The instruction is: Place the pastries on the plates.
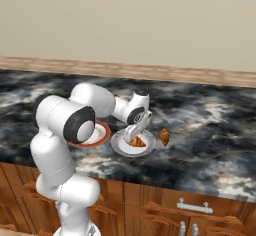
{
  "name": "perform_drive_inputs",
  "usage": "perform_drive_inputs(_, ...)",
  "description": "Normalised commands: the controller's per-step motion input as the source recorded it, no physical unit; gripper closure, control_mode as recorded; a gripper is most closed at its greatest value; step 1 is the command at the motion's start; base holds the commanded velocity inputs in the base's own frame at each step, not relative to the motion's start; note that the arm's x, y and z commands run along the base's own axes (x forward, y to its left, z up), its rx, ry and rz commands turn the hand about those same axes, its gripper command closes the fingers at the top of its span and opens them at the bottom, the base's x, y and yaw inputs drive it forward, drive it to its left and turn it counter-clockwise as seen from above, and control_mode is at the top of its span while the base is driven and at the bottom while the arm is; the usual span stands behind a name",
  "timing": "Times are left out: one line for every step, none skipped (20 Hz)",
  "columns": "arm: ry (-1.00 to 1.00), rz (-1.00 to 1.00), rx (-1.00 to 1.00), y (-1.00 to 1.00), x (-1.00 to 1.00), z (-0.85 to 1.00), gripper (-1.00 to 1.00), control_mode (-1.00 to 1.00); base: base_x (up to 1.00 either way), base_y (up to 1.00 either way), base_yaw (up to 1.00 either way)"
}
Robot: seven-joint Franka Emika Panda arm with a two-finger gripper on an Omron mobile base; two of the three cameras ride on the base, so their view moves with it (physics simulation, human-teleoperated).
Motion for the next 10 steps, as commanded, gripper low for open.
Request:
perform_drive_inputs(-0.10, 0.00, 0.00, 0.00, -0.05, 0.34, -1.00, -1.00, 0.00, 0.00, 0.00)
perform_drive_inputs(-0.09, 0.00, 0.00, 0.00, -0.11, 0.33, -1.00, -1.00, 0.00, 0.00, 0.00)
perform_drive_inputs(-0.08, 0.00, 0.00, -0.16, -0.12, 0.31, -1.00, -1.00, 0.00, 0.00, 0.00)
perform_drive_inputs(-0.03, -0.03, 0.00, -0.31, -0.10, 0.39, -1.00, -1.00, 0.00, 0.00, 0.00)
perform_drive_inputs(0.00, -0.08, 0.00, -0.34, 0.00, 0.41, -1.00, -1.00, 0.00, 0.00, 0.00)
perform_drive_inputs(0.00, -0.14, 0.00, -0.34, 0.00, 0.44, -1.00, -1.00, 0.00, 0.00, 0.00)
perform_drive_inputs(0.00, -0.17, 0.00, -0.29, 0.00, 0.44, -1.00, -1.00, 0.00, 0.00, 0.00)
perform_drive_inputs(0.00, -0.19, 0.00, -0.25, 0.00, 0.39, -1.00, -1.00, 0.00, 0.00, 0.00)
perform_drive_inputs(0.00, -0.19, 0.01, -0.27, 0.00, 0.39, -1.00, -1.00, 0.00, 0.00, 0.00)
perform_drive_inputs(0.00, -0.22, 0.01, -0.24, 0.02, 0.36, -1.00, -1.00, 0.00, 0.00, 0.00)
